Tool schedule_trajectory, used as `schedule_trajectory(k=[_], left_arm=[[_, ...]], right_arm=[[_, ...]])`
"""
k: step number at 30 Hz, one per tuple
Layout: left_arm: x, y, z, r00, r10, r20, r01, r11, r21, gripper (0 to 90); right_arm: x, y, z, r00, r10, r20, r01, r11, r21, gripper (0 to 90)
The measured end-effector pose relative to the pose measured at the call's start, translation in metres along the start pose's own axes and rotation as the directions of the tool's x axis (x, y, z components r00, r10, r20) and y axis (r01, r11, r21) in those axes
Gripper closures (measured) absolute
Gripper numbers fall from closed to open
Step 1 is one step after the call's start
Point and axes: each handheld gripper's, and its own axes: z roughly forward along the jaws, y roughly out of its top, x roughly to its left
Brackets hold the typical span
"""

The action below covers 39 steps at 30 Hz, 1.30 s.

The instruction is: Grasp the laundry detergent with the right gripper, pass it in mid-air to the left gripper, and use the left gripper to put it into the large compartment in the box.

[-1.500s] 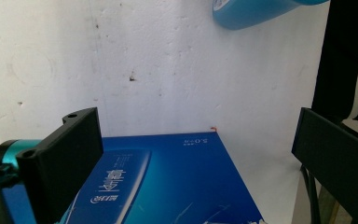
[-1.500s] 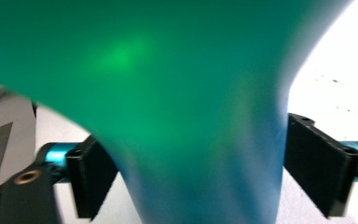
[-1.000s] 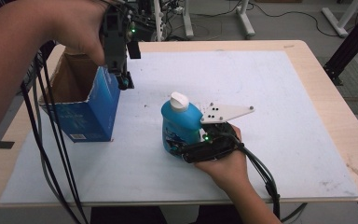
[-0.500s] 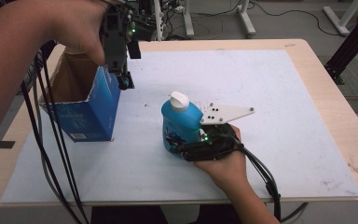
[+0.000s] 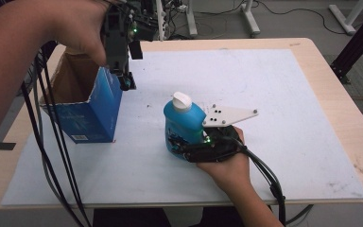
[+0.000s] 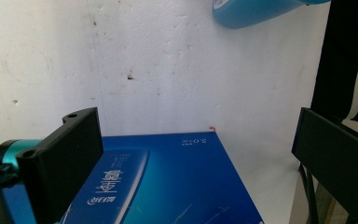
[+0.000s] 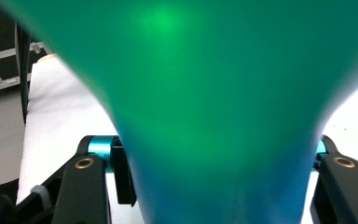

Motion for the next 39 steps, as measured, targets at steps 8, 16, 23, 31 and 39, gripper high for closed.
schedule_trajectory(k=[8,16,23,31,39], left_arm=[[-0.001,0.002,0.001,0.9999,-0.01,0.004,0.01,0.9999,0.002,1.7],[-0.004,0.005,0.002,1.0,-0.003,0.009,0.003,0.9999,0.01,1.8],[-0.01,0.006,0.0,0.9999,0.01,0.003,-0.01,0.9999,0.005,1.8],[-0.022,0.014,-0.004,0.9997,0.011,0.022,-0.011,0.9999,-0.005,1.8],[-0.036,0.025,-0.012,0.9993,0.021,0.033,-0.02,0.9996,-0.021,1.8]], right_arm=[[0.001,0.0,0.0,0.9996,-0.025,0.016,0.025,1.0,-0.004,43.1],[0.0,0.0,-0.001,0.999,-0.045,0.002,0.045,0.999,-0.005,45.6],[-0.005,0.005,-0.006,0.9985,-0.041,-0.036,0.041,0.999,0.008,46.1],[-0.017,0.031,-0.021,0.9941,-0.09,-0.06,0.093,0.995,0.037,46.1],[-0.024,0.055,-0.024,0.9835,-0.111,-0.143,0.122,0.99,0.068,46.1]])
